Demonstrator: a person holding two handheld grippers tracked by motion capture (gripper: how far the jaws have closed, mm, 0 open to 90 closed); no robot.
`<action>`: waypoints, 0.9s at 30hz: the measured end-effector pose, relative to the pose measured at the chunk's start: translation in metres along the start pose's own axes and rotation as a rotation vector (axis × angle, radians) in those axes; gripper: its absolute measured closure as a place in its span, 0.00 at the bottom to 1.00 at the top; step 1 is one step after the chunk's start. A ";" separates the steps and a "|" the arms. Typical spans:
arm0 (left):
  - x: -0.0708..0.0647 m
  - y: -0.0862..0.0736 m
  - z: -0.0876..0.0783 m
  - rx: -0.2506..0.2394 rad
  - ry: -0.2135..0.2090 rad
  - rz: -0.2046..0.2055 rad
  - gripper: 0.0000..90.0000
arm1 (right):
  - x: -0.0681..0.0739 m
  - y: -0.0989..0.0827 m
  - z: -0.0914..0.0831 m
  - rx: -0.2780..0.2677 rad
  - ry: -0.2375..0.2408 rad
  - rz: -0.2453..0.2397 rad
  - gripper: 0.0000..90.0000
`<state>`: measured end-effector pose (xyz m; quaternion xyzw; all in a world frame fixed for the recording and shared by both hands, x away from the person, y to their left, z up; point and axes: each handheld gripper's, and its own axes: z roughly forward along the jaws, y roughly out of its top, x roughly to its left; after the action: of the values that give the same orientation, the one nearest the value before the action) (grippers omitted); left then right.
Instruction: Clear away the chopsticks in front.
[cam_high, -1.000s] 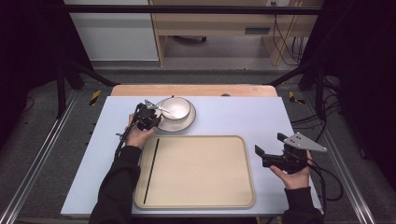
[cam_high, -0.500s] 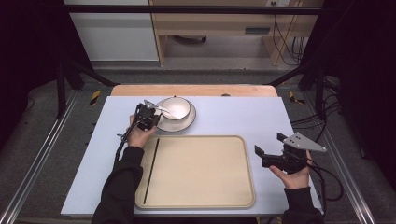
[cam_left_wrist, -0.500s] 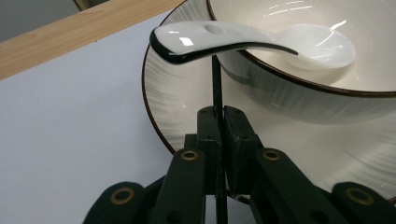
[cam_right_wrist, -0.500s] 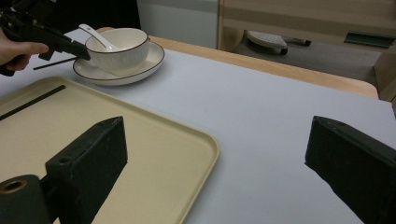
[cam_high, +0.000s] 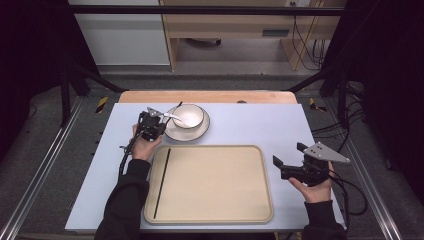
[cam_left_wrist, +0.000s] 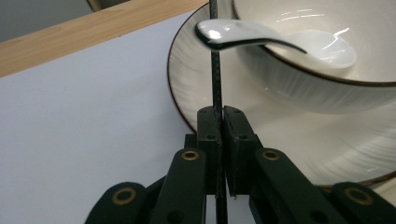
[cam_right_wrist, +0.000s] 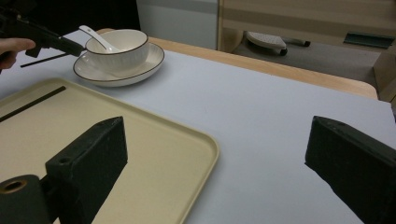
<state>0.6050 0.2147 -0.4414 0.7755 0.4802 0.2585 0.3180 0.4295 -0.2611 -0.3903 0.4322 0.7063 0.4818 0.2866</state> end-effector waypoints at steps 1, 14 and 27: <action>0.002 -0.002 -0.002 0.001 0.001 -0.011 0.95 | 0.000 0.000 0.000 -0.001 0.001 0.001 0.06; 0.007 -0.038 -0.048 -0.027 0.055 -0.079 0.95 | -0.001 0.001 -0.004 -0.018 -0.006 0.012 0.05; -0.017 -0.071 -0.095 -0.070 0.110 -0.149 0.95 | -0.001 0.001 -0.006 -0.022 0.003 0.012 0.05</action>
<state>0.4893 0.2467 -0.4326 0.7109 0.5438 0.2929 0.3363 0.4254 -0.2639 -0.3868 0.4326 0.6987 0.4921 0.2874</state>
